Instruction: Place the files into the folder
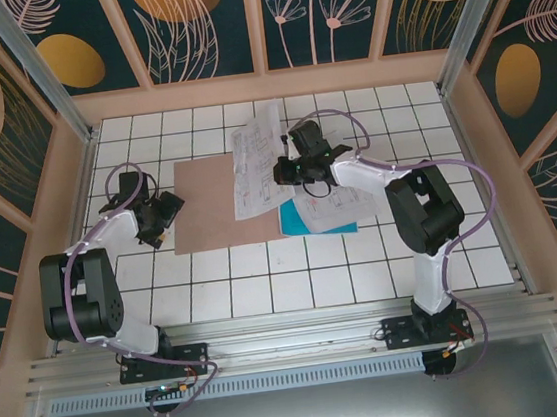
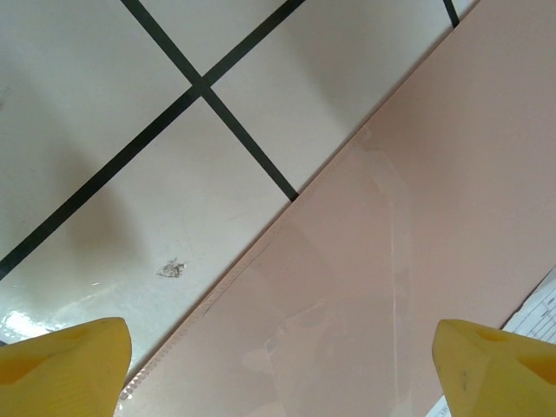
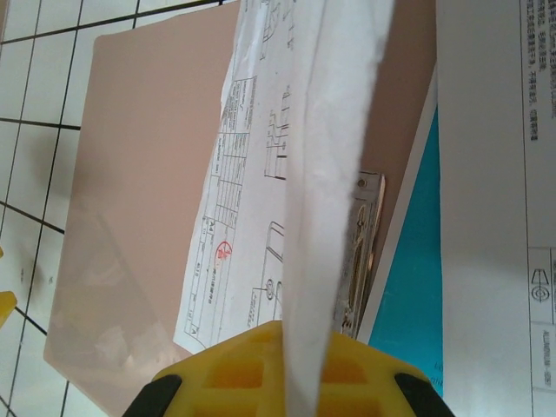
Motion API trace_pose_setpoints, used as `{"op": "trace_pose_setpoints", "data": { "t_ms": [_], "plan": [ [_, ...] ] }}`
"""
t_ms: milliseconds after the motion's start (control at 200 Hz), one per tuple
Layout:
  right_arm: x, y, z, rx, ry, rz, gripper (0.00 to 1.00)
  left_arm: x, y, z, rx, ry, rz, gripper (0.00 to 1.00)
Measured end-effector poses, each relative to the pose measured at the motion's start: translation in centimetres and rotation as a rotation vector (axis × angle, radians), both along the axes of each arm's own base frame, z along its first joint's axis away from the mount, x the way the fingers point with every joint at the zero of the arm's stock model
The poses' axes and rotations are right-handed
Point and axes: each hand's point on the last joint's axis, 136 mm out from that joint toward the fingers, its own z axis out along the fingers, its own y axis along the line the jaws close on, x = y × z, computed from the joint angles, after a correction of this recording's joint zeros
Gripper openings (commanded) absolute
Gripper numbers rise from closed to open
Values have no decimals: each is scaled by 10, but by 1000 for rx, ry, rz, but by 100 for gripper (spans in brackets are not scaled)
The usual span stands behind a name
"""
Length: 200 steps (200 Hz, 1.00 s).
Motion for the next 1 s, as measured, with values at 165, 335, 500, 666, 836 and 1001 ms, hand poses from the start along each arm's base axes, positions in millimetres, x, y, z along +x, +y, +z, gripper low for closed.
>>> {"op": "trace_pose_setpoints", "data": {
  "t_ms": [165, 335, 500, 666, 836, 1001],
  "plan": [
    [-8, -6, -7, 0, -45, 21, 0, 0, -1, -5, -51, -2, 52, 91],
    [-3, -2, 16, 35, -158, 54, 0, -1, -5, -13, -89, 14, 77, 92],
    [-3, -1, 35, 56, -261, 84, 0, -5, -8, -23, -117, 34, 94, 95],
    [-8, 2, 36, 55, -307, 124, 0, -4, -8, -23, -136, 29, 114, 96],
    [-18, 9, 31, 61, -312, 168, 0, -4, -8, -23, -138, 28, 120, 97],
    [-20, 15, 37, 95, -329, 191, 0, -4, -7, -23, -141, 28, 123, 97]
  ]
}}
